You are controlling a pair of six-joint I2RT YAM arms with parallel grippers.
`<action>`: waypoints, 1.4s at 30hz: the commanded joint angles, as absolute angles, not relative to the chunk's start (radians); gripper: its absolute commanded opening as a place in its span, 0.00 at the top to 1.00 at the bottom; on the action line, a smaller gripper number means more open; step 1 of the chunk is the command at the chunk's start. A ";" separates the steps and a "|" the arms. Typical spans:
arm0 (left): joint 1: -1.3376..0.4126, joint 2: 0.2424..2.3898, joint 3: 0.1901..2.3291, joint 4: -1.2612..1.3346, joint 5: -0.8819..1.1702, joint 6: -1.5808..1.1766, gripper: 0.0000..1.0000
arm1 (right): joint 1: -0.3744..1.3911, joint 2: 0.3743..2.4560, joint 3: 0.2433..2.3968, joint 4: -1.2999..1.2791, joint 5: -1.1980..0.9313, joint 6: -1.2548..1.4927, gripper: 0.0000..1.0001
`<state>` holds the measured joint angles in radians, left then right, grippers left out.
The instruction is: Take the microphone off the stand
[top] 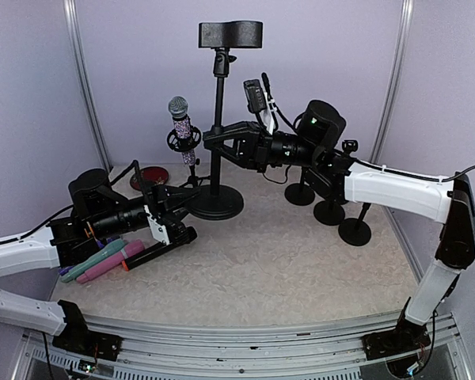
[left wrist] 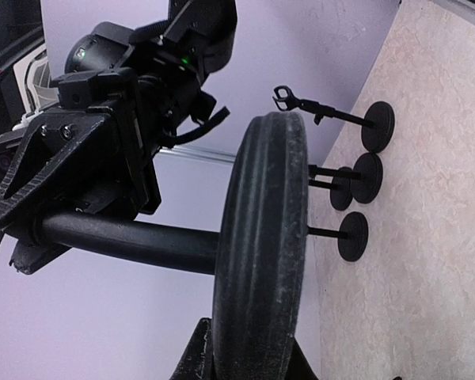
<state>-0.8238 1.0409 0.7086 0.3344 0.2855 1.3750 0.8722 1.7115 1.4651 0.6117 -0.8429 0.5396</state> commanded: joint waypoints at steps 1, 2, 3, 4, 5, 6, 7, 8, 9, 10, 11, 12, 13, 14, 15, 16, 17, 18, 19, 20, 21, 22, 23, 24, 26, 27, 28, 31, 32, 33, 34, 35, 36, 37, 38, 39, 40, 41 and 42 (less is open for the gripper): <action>-0.799 1.063 0.739 0.350 0.181 1.323 1.00 | 0.941 1.735 1.487 1.113 -1.266 0.958 1.00; -0.799 1.063 0.739 0.349 0.183 1.322 1.00 | 0.940 1.747 1.494 1.182 -1.285 1.022 1.00; -0.800 1.064 0.739 0.349 0.185 1.323 1.00 | 0.939 1.759 1.505 1.231 -1.298 1.066 1.00; -0.801 1.064 0.741 0.350 0.186 1.323 1.00 | 0.939 1.767 1.514 1.255 -1.311 1.095 1.00; -0.801 1.065 0.741 0.351 0.186 1.323 1.00 | 0.940 1.772 1.521 1.260 -1.321 1.108 1.00; -0.801 1.066 0.742 0.352 0.186 1.322 1.00 | 0.939 1.775 1.523 1.257 -1.328 1.112 1.00; -0.802 1.066 0.744 0.352 0.186 1.320 1.00 | 0.935 1.773 1.520 1.247 -1.334 1.105 1.00; -0.801 1.066 0.746 0.352 0.187 1.318 1.00 | 0.930 1.769 1.514 1.220 -1.338 1.089 1.00; -0.801 1.066 0.747 0.353 0.187 1.319 1.00 | 0.920 1.762 1.505 1.170 -1.334 1.055 1.00; -0.801 1.066 0.747 0.353 0.186 1.317 1.00 | 0.905 1.748 1.492 1.095 -1.311 0.981 0.96; -0.802 1.065 0.747 0.358 0.184 1.316 1.00 | 0.884 1.726 1.473 0.986 -1.269 0.905 0.86; -0.802 1.065 0.746 0.362 0.181 1.315 1.00 | 0.864 1.700 1.451 0.873 -1.213 0.813 0.73; -0.802 1.064 0.746 0.366 0.177 1.316 1.00 | 0.845 1.668 1.425 0.759 -1.137 0.729 0.51; -0.802 1.063 0.743 0.372 0.172 1.317 1.00 | 0.833 1.638 1.410 0.644 -1.048 0.635 0.37; -0.802 1.063 0.741 0.381 0.166 1.319 1.00 | 0.828 1.615 1.406 0.521 -0.944 0.556 0.28; -0.802 1.063 0.738 0.395 0.161 1.323 1.00 | 0.827 1.590 1.405 0.425 -0.827 0.500 0.20; -0.802 1.064 0.732 0.407 0.155 1.329 1.00 | 0.828 1.574 1.401 0.338 -0.677 0.470 0.16; -0.802 1.065 0.730 0.418 0.148 1.332 1.00 | 0.829 1.561 1.392 0.305 -0.607 0.431 0.12; -0.802 1.068 0.729 0.427 0.140 1.334 1.00 | 0.832 1.546 1.377 0.279 -0.527 0.419 0.06; -0.802 1.074 0.730 0.434 0.133 1.339 1.00 | 0.837 1.531 1.359 0.262 -0.444 0.415 0.04; -0.802 1.080 0.731 0.439 0.124 1.342 1.00 | 0.844 1.516 1.344 0.255 -0.360 0.407 0.05; -0.802 1.086 0.734 0.449 0.111 1.342 1.00 | 0.857 1.508 1.336 0.242 -0.290 0.397 0.05; -0.802 1.091 0.735 0.456 0.105 1.344 1.00 | 0.871 1.501 1.333 0.225 -0.225 0.385 0.07; -0.802 1.095 0.736 0.459 0.102 1.347 1.00 | 0.889 1.502 1.337 0.210 -0.189 0.374 0.09; -0.802 1.100 0.733 0.469 0.103 1.356 1.00 | 0.914 1.505 1.345 0.207 -0.140 0.358 0.12; -0.802 1.102 0.733 0.469 0.105 1.360 1.00 | 0.926 1.512 1.351 0.209 -0.137 0.347 0.14; -0.802 1.103 0.733 0.469 0.107 1.363 1.00 | 0.936 1.519 1.363 0.208 -0.133 0.339 0.15; -0.802 1.104 0.727 0.474 0.112 1.378 1.00 | 0.962 1.551 1.396 0.211 -0.115 0.308 0.17; -0.802 1.105 0.726 0.476 0.112 1.380 1.00 | 0.967 1.562 1.405 0.217 -0.113 0.308 0.18; -0.802 1.105 0.726 0.476 0.113 1.384 1.00 | 0.970 1.574 1.410 0.224 -0.112 0.308 0.20; -0.802 1.105 0.724 0.476 0.113 1.391 1.00 | 0.973 1.588 1.416 0.231 -0.108 0.308 0.21; -0.802 1.105 0.722 0.476 0.116 1.395 1.00 | 0.974 1.600 1.423 0.238 -0.098 0.307 0.23; -0.802 1.102 0.717 0.477 0.120 1.401 1.00 | 0.978 1.617 1.425 0.248 -0.087 0.307 0.25; -0.802 1.101 0.713 0.477 0.122 1.408 1.00 | 0.981 1.630 1.432 0.257 -0.074 0.307 0.29; -0.802 1.098 0.709 0.478 0.125 1.412 1.00 | 0.984 1.641 1.436 0.272 -0.069 0.304 0.32; -0.802 1.096 0.705 0.478 0.124 1.416 1.00 | 0.985 1.652 1.441 0.283 -0.066 0.304 0.35; -0.802 1.095 0.700 0.477 0.123 1.420 1.00 | 0.987 1.663 1.448 0.290 -0.061 0.302 0.37; -0.802 1.094 0.697 0.476 0.123 1.424 1.00 | 0.987 1.673 1.454 0.300 -0.066 0.301 0.40; -0.803 1.093 0.695 0.475 0.122 1.427 1.00 | 0.987 1.681 1.460 0.306 -0.072 0.299 0.43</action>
